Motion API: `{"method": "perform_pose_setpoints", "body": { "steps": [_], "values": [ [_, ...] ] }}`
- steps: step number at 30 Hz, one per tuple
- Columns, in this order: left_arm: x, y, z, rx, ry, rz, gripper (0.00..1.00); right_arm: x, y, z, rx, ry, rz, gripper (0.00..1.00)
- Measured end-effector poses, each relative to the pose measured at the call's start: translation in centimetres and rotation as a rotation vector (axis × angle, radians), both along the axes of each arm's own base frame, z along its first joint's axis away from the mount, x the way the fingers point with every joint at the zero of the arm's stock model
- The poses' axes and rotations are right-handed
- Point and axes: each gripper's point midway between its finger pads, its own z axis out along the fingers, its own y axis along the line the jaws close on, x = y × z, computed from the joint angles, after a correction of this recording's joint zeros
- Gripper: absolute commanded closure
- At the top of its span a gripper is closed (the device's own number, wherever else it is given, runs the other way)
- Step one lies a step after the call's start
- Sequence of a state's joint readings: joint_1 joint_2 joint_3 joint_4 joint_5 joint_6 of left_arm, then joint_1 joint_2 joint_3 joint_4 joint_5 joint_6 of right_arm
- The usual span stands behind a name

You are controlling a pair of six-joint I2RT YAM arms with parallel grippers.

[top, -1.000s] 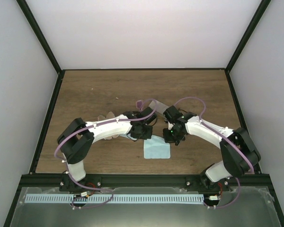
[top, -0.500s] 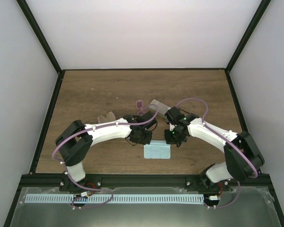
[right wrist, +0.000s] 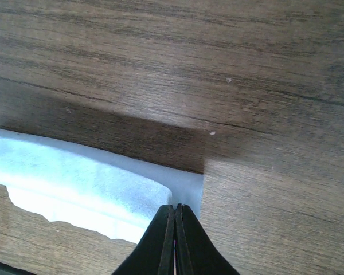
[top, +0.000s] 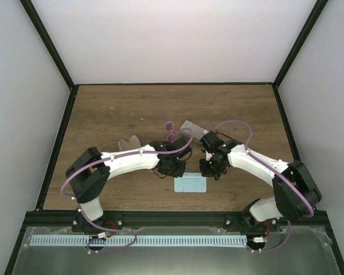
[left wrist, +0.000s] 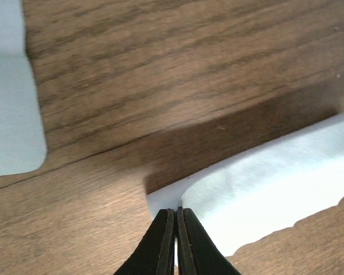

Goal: Organize the sunglasses
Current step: Fold the glasses cleaning cloth at the center of the board.

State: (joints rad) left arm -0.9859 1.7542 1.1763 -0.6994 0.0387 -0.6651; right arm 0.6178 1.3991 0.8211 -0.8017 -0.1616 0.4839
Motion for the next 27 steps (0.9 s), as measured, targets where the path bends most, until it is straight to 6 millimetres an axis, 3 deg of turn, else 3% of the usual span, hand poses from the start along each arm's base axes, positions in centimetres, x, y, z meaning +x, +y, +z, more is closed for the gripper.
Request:
{"method": "perform_pose_setpoints", "body": {
  "steps": [6,27],
  "values": [
    [-1.2,-1.1,-0.3,-0.006,0.012,-0.044,0.96,-0.3,0.0,0.0,-0.001,0.004,0.007,0.99],
    [-2.1,0.3,-1.8,0.029,0.045,-0.026,0.96,-2.1,-0.2,-0.4,0.001,0.041,0.032,0.99]
  ]
}}
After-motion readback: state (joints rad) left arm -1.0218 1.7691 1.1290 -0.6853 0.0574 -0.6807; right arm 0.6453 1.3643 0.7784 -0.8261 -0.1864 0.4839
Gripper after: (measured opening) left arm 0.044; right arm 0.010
